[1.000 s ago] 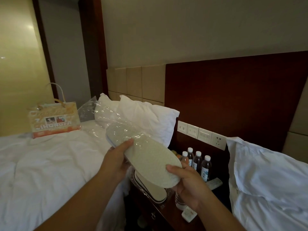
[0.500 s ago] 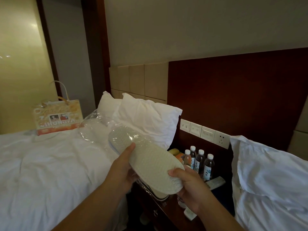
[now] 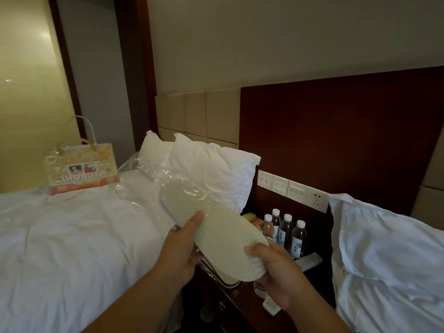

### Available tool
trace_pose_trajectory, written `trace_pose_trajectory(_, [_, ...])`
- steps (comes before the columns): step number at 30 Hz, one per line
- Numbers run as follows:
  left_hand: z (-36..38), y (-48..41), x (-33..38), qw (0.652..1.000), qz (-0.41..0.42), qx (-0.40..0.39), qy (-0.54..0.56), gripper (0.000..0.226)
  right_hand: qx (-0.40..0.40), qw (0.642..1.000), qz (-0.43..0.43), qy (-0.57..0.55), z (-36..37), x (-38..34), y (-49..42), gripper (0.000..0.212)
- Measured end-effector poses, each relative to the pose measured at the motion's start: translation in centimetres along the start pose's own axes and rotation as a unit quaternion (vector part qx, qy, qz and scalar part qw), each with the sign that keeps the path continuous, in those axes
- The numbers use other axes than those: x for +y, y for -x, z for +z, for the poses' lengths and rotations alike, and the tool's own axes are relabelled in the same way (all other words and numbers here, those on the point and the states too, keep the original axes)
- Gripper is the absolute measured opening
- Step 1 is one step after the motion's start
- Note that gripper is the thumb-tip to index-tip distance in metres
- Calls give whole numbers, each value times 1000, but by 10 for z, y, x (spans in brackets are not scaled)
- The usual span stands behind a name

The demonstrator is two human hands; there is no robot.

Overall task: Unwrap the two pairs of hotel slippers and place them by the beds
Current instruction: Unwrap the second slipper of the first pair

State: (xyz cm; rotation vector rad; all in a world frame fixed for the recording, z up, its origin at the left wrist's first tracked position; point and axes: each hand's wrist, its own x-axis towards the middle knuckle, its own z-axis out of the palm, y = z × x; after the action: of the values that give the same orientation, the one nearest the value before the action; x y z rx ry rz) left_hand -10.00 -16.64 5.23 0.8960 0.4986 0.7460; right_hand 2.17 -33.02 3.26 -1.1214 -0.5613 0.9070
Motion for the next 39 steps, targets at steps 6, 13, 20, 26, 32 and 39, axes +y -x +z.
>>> trace_pose_trajectory(6, [-13, -21, 33, 997, 58, 29, -31, 46, -4, 999, 15, -29, -20, 5, 8, 57])
trace_pose_trajectory(13, [-43, -42, 47, 996, 57, 54, -35, 42, 27, 994, 15, -105, -63, 12, 18, 55])
trace_pose_trajectory(20, [-32, -33, 25, 986, -3, -33, -163, 34, 54, 976, -39, -207, -72, -2, 20, 54])
trace_pose_trajectory(26, [-1, -17, -1, 941, -62, -152, -296, 36, -31, 982, -31, -183, -61, -12, 22, 47])
trace_pose_trajectory(32, [20, -8, -34, 883, -121, -248, -381, 34, -33, 984, -29, -170, -75, -11, 28, 63])
trace_pose_trajectory(39, [40, -4, -92, 861, -141, -255, -418, 49, 29, 983, -53, -172, -115, -23, 44, 48])
